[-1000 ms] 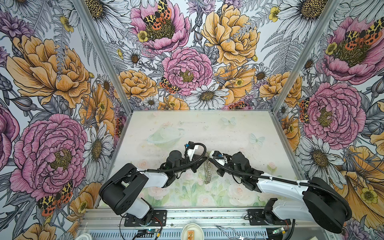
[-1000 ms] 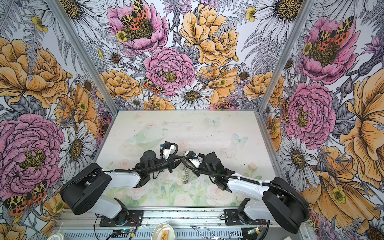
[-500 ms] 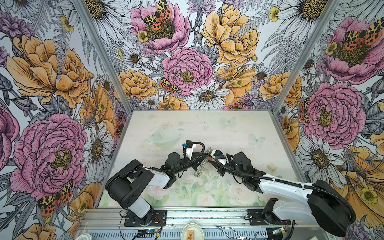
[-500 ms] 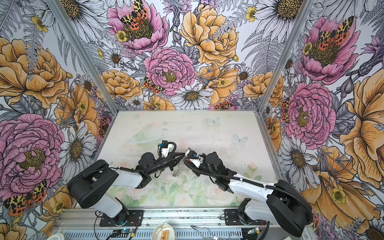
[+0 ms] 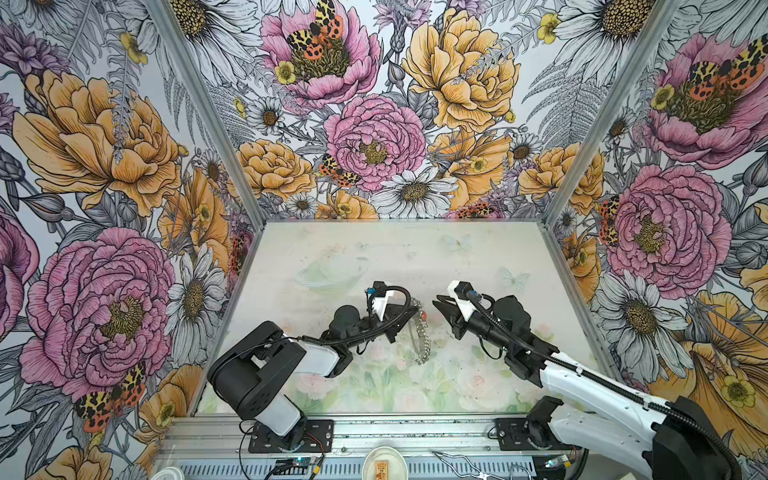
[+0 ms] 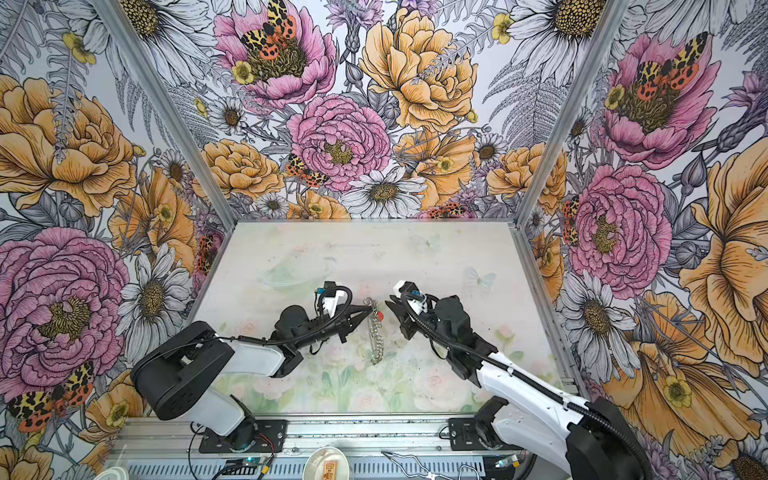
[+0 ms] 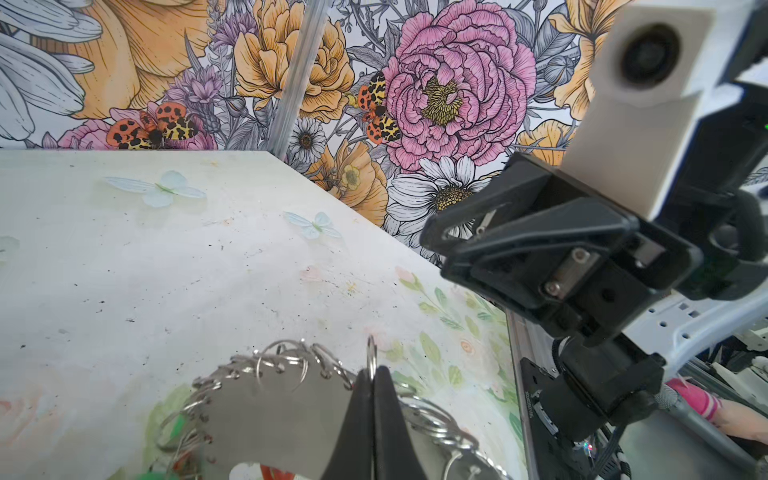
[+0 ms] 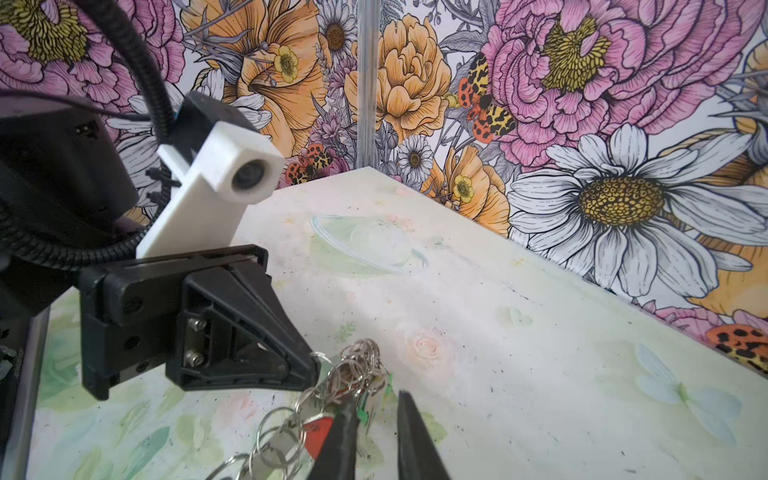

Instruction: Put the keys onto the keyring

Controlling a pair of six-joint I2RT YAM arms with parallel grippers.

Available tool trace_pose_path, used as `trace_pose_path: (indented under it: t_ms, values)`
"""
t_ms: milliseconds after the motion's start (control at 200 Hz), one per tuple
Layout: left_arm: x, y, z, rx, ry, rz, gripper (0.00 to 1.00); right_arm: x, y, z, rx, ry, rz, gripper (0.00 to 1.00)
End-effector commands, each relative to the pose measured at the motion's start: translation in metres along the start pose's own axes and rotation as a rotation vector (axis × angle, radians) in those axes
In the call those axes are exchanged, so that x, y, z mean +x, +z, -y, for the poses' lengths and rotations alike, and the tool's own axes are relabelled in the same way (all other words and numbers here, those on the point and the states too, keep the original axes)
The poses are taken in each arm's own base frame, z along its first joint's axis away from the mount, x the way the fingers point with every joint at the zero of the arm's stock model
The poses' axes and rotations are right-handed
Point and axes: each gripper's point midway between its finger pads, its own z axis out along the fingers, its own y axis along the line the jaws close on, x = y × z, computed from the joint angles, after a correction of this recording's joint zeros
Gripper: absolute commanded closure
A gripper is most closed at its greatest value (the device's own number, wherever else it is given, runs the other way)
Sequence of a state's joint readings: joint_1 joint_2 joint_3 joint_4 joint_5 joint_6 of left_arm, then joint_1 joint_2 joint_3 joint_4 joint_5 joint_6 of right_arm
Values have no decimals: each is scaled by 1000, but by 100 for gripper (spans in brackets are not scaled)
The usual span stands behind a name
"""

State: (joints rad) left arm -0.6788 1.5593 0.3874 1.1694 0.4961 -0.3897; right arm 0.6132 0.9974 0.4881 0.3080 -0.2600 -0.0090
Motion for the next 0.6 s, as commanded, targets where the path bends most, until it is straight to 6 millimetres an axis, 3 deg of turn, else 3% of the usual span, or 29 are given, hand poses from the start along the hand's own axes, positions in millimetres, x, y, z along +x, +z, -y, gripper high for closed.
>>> trace_pose_path:
  t_ms: [0, 315, 595]
  values:
    - [-30, 2, 29, 125, 104, 97, 100, -9, 2, -8, -89, 59, -25, 86]
    - [-32, -1, 39, 185, 154, 102, 100, -5, 1, -47, -361, 125, -96, 90]
    - [-31, -10, 47, 258, 182, 97, 100, -3, 0, -51, -402, 151, -111, 91]
